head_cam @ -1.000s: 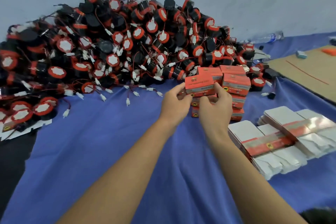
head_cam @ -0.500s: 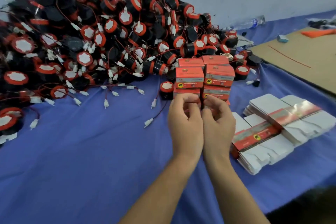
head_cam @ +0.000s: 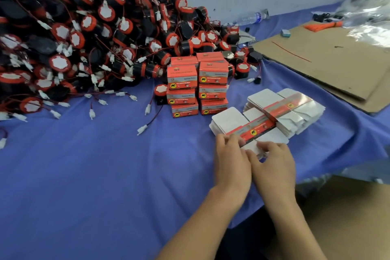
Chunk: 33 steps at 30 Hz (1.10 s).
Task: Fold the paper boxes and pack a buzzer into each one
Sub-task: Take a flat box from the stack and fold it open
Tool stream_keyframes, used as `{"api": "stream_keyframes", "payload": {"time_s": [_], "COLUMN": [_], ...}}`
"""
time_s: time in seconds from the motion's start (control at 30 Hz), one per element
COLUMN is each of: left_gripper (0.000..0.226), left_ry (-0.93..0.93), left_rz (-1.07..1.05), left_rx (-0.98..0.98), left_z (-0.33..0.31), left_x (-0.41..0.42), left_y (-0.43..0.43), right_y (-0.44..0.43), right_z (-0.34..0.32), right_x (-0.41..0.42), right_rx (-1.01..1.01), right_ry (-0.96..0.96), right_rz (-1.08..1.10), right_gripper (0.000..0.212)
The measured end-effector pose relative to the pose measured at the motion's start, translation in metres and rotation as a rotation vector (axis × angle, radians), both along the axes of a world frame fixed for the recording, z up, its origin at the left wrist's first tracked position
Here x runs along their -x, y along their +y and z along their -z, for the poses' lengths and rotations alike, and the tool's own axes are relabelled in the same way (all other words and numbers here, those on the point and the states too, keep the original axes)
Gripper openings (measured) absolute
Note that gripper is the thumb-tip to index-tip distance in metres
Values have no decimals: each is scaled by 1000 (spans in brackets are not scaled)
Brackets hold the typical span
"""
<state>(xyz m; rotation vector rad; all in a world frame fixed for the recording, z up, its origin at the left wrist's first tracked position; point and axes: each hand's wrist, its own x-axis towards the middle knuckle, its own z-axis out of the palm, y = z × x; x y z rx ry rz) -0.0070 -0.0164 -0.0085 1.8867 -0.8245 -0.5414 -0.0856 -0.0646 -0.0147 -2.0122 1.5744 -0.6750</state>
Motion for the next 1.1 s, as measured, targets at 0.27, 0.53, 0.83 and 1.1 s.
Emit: {"api": "stream_keyframes", "payload": {"time_s": [0.27, 0.53, 0.83, 1.1], "left_gripper": [45, 33, 27, 22], "left_ry": [110, 712, 491, 426], "left_rz": [-125, -227, -360, -466], "left_rx": [199, 595, 579, 489], "left_z": [-10, -45, -41, -29], "left_x": [6, -23, -64, -71], "left_y": [8, 63, 190, 262], "right_y": [-2, 67, 115, 167], "right_z": [-6, -43, -75, -65], "right_x": [8, 1, -43, -86], "right_rx": [77, 154, 73, -75], "right_ry": [-92, -322, 6, -21], "right_rz": [-37, -276, -908, -1060], "right_gripper": [34, 27, 73, 63]}}
